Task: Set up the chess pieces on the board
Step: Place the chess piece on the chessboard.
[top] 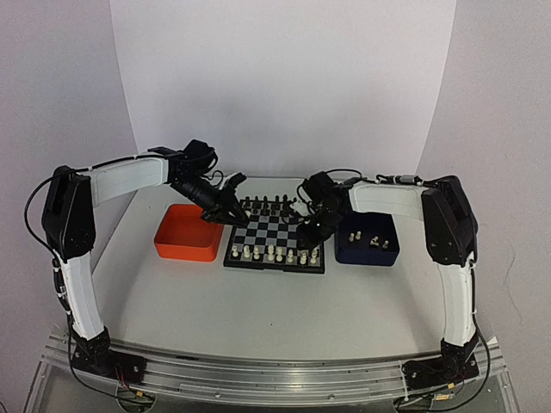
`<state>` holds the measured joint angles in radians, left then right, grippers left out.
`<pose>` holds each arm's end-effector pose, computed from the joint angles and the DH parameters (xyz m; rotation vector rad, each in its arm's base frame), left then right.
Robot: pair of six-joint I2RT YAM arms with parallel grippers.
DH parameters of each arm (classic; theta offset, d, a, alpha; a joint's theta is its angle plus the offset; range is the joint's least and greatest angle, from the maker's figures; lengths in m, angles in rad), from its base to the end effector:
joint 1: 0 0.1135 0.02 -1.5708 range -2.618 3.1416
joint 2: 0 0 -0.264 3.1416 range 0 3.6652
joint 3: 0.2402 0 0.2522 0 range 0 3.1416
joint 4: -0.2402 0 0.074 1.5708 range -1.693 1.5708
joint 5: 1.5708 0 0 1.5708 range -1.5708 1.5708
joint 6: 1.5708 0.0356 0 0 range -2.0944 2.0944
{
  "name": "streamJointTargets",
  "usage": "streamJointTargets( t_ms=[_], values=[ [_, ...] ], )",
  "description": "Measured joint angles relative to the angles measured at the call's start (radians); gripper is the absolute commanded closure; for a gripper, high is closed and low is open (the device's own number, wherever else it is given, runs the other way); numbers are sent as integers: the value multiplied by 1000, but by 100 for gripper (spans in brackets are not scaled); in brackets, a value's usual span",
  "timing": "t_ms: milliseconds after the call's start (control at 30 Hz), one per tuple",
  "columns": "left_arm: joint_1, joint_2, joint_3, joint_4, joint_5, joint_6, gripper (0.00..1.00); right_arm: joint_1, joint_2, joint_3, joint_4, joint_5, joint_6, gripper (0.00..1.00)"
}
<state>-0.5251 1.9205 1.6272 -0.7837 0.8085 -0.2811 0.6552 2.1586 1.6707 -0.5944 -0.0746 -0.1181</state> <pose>0.3410 -0.2273 0.2613 0.6183 2.6478 -1.3311 0.3649 0.2838 0.1747 -1.0325 2.4700 0.2733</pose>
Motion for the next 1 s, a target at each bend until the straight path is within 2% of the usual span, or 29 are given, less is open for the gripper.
streamJointTargets(
  t_ms=[333,500,600,800,1000],
  values=[
    [0,-4,-7,27,5,56,99,0,-20,0,0,-28,49,52],
    [0,-32,-33,55,41,144,100,0,-138,-19,21,-88,95,41],
    [0,-54,-39,85,95,201,99,0,-244,-45,63,-177,131,34],
    [-10,-106,-91,150,228,373,100,0,-376,-59,165,-421,202,32],
    [-53,-119,-92,145,317,554,100,0,-377,-51,215,-634,311,37]
  ],
)
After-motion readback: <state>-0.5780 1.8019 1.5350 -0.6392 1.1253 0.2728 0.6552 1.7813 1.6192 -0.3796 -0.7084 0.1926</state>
